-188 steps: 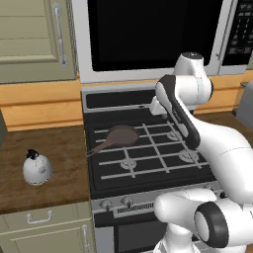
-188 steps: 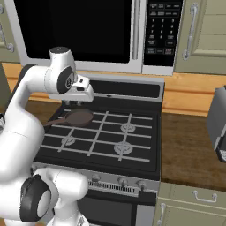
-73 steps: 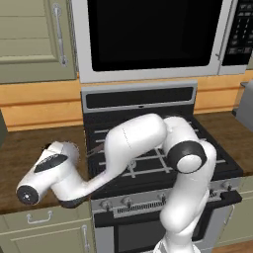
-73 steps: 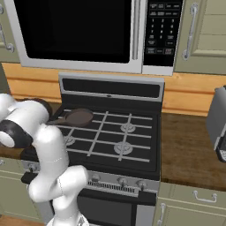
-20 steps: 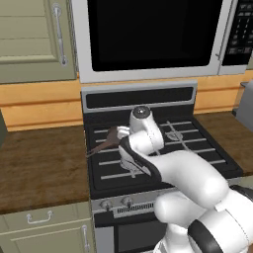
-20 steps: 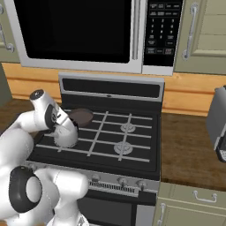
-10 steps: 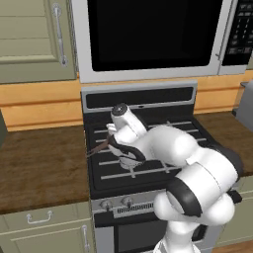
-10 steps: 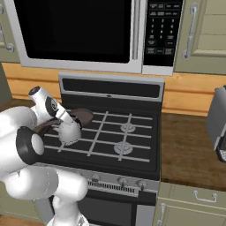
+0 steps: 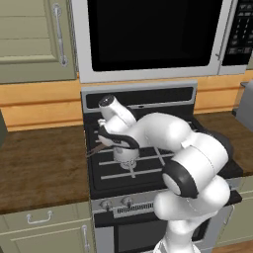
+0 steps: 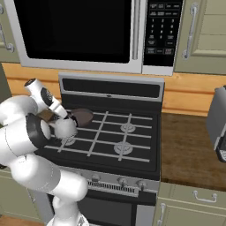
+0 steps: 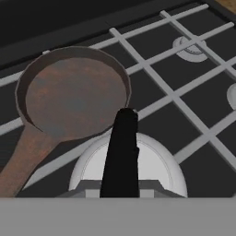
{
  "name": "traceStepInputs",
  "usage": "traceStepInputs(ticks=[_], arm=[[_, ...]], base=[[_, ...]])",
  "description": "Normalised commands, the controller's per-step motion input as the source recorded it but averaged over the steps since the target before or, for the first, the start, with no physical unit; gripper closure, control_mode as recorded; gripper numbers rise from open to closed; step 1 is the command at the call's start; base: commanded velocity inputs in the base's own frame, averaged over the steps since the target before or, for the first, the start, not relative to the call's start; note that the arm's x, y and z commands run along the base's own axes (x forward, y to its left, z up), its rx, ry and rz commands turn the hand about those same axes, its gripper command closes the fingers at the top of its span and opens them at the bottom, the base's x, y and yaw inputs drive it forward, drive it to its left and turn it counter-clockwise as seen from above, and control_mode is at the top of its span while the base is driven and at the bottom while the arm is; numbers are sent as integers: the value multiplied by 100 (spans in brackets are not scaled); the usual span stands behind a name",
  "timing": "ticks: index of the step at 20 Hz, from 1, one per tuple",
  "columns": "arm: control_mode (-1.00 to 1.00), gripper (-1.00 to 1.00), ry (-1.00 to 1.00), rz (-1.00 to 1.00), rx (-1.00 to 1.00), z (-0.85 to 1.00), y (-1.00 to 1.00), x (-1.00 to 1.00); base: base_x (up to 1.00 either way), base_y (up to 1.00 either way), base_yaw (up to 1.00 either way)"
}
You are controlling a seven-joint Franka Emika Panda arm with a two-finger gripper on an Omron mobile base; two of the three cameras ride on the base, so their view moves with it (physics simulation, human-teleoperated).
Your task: Pick the kettle from the counter and place it on a stove burner. Then turn the burner on.
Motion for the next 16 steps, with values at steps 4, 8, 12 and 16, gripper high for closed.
traceStepInputs(ticks=[4, 8, 12, 16], arm=[[-100, -100, 0, 0, 0, 0, 0, 0], [-100, -100, 0, 0, 0, 0, -2, -4], [-100, -100, 0, 0, 0, 4, 0, -20], [-100, -100, -5, 0, 0, 26, 0, -19]], base=[[0, 0, 0], [0, 0, 0], [0, 0, 0], [0, 0, 0]])
